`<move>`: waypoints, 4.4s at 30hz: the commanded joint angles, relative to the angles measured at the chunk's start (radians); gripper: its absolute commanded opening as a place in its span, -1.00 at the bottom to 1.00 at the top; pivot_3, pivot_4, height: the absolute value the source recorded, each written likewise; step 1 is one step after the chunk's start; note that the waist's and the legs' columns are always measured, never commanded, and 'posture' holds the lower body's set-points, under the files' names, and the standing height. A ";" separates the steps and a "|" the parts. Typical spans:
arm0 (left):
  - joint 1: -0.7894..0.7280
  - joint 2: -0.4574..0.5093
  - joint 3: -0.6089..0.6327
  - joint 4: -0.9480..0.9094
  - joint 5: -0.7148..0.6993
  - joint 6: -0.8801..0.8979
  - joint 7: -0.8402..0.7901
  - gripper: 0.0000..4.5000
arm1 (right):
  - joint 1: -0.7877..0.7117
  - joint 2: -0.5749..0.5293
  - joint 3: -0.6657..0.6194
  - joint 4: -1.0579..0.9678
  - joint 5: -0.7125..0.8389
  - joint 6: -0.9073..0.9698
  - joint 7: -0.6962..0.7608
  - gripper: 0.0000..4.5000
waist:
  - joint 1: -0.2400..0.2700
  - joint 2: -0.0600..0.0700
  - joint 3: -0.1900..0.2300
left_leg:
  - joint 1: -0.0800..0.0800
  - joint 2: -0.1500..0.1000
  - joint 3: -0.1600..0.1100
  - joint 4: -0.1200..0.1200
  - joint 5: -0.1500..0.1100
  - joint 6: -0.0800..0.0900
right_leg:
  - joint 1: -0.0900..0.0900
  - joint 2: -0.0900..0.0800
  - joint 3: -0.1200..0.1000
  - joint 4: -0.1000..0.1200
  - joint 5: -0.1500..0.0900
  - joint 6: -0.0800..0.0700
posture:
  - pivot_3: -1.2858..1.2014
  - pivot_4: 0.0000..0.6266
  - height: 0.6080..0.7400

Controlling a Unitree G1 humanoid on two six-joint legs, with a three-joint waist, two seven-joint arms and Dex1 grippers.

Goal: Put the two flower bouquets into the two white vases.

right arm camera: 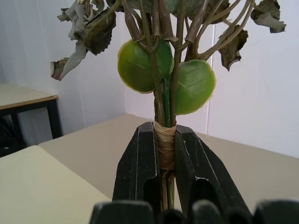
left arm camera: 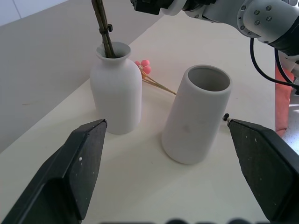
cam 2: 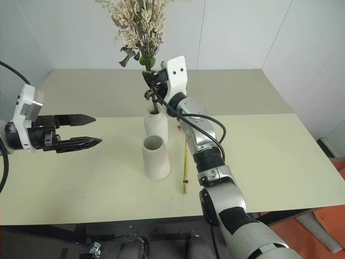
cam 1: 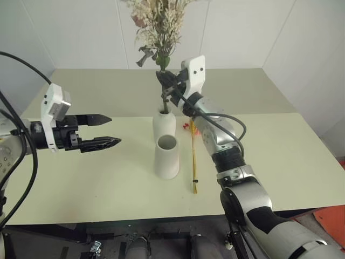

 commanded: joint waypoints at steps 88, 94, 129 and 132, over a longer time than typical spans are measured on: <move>0.023 -0.012 0.030 -0.007 -0.013 -0.116 -0.149 1.00 | 0.131 -0.558 0.112 -0.645 0.259 1.471 0.125 0.98 | 0.004 0.000 0.000 | 0.000 0.000 0.000 0.000 0.000 0.000 | -0.001 0.000 0.000 0.000 -0.002 -0.003 | 0.03 -0.52 1.00; 0.011 -0.010 0.035 0.008 -0.029 -0.139 -0.197 1.00 | 0.072 -0.459 0.244 -0.450 0.206 1.494 0.073 0.98 | 0.007 0.000 0.000 | -0.001 0.000 0.000 0.000 0.000 0.000 | -0.001 0.000 0.000 0.000 -0.002 -0.003 | 0.03 -0.52 1.00; -0.006 -0.006 0.023 0.012 -0.040 -0.130 -0.207 1.00 | 0.109 -0.122 -0.453 -0.706 0.434 0.843 -0.150 -0.98 | 0.000 0.000 0.000 | -0.001 0.001 0.000 -0.001 0.000 0.000 | -0.002 0.001 0.000 0.000 -0.002 -0.002 | 0.03 -0.52 1.00; -0.015 -0.002 0.018 0.020 -0.038 -0.128 -0.211 1.00 | 0.070 -0.078 -0.439 -0.748 0.544 0.841 -0.152 -0.98 | 0.000 0.001 0.000 | -0.001 0.001 0.000 -0.001 0.000 0.000 | -0.002 0.001 0.000 0.000 -0.002 -0.002 | 0.03 -0.52 1.00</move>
